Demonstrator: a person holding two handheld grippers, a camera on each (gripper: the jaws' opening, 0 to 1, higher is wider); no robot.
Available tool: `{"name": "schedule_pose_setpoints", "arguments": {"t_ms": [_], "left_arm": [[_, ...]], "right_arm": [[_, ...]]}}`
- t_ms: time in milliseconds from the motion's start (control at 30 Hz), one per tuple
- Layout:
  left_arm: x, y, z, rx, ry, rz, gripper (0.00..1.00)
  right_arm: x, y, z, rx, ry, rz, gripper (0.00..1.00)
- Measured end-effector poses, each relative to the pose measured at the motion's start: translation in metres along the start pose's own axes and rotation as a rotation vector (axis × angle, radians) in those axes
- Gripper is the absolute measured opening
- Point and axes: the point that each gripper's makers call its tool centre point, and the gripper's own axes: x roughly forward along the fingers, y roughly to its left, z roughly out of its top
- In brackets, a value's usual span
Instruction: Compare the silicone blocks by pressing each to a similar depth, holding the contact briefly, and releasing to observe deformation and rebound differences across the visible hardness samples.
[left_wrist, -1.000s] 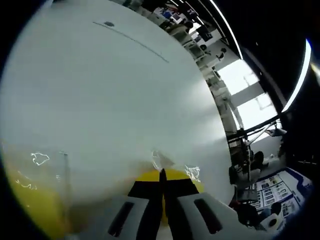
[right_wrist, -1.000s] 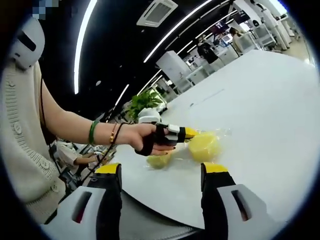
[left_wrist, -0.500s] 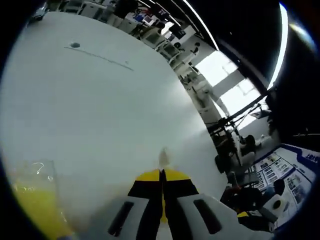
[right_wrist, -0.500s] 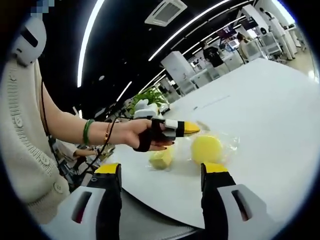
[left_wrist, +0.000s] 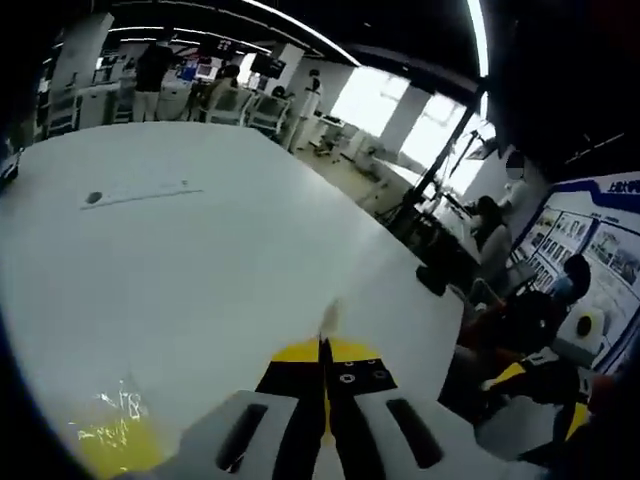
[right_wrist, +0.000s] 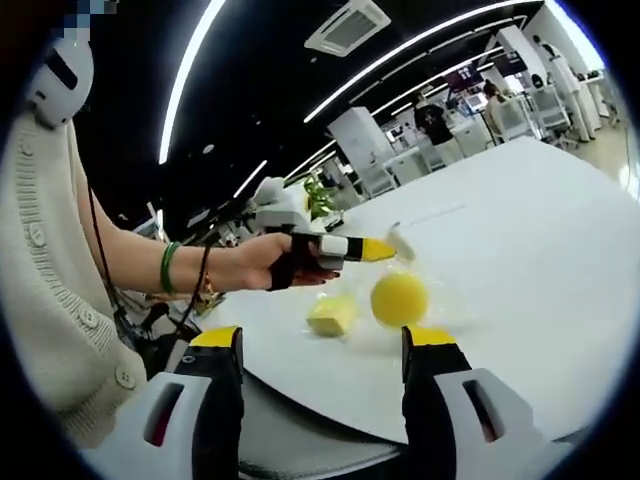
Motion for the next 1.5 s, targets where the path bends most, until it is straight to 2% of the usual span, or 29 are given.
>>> {"name": "schedule_pose_setpoints", "arguments": {"t_ms": [33, 167, 467, 633, 800, 1033, 1333, 1500], "left_arm": [[-0.002, -0.003, 0.000, -0.038, -0.005, -0.016, 0.00], [-0.010, -0.006, 0.003, -0.003, -0.023, -0.015, 0.00], [-0.037, -0.020, 0.017, 0.124, -0.067, -0.040, 0.00], [-0.065, -0.028, 0.030, 0.174, -0.099, -0.060, 0.00], [-0.098, -0.033, 0.051, 0.177, -0.163, -0.076, 0.00], [-0.146, -0.036, 0.075, 0.232, -0.237, -0.078, 0.00], [-0.199, -0.038, 0.084, 0.288, -0.287, -0.081, 0.00], [-0.216, -0.036, 0.080, 0.322, -0.267, -0.086, 0.00]], "right_arm": [[-0.001, 0.001, 0.000, -0.006, 0.001, -0.002, 0.59], [-0.004, 0.008, 0.004, -0.025, 0.000, -0.005, 0.59], [-0.009, 0.019, 0.023, -0.123, 0.004, -0.019, 0.60], [-0.003, 0.025, 0.028, -0.191, 0.039, -0.012, 0.60], [0.004, 0.038, 0.036, -0.255, 0.077, 0.025, 0.62], [0.018, 0.051, 0.054, -0.391, 0.167, 0.083, 0.64], [0.041, 0.072, 0.080, -0.543, 0.256, 0.172, 0.66], [0.061, 0.079, 0.095, -0.615, 0.298, 0.217, 0.69]]}}
